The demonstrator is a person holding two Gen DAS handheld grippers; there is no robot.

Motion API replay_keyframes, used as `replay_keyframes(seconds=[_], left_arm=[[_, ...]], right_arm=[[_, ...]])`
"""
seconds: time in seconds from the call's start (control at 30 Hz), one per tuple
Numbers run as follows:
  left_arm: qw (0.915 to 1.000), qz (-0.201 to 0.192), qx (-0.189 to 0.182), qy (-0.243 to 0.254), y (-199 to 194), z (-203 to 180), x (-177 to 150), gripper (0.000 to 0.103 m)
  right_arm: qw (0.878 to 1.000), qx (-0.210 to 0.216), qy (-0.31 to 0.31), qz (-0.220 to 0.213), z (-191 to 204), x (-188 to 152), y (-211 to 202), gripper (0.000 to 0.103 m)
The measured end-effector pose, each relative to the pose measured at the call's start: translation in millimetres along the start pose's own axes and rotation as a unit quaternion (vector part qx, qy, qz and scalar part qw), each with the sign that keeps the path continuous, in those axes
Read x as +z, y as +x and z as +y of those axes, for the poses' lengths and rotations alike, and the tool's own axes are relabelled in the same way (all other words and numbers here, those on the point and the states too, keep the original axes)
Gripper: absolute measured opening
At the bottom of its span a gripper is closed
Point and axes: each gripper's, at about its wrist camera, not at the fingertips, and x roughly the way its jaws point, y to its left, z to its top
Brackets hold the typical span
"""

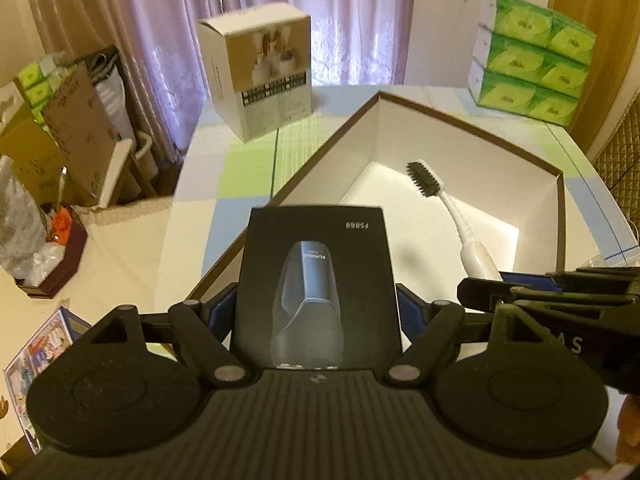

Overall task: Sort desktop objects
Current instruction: 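Carry the toothbrush into the open box and open the right tool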

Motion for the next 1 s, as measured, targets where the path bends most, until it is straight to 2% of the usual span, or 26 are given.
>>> replay_keyframes(seconds=[0.2,0.63,0.73,1.0], left_arm=[[0.999,0.023,-0.016,0.034,24,-1,-5,0.076],[0.9979,0.059,-0.012,0.023,74,-3,-8,0.076],[0.9976,0.067,-0.018,0.009,76,3,-13,0.076],[0.9974,0.07,-0.015,0.011,74,6,-11,0.077]], right_arm=[[0.999,-0.021,-0.015,0.034,-6,-5,25,0.018],[0.995,-0.045,-0.036,0.076,-11,-10,54,0.018],[0.995,-0.045,-0.039,0.086,-9,-10,59,0.018],[0.994,-0.046,-0.04,0.095,-12,-5,65,0.018]])
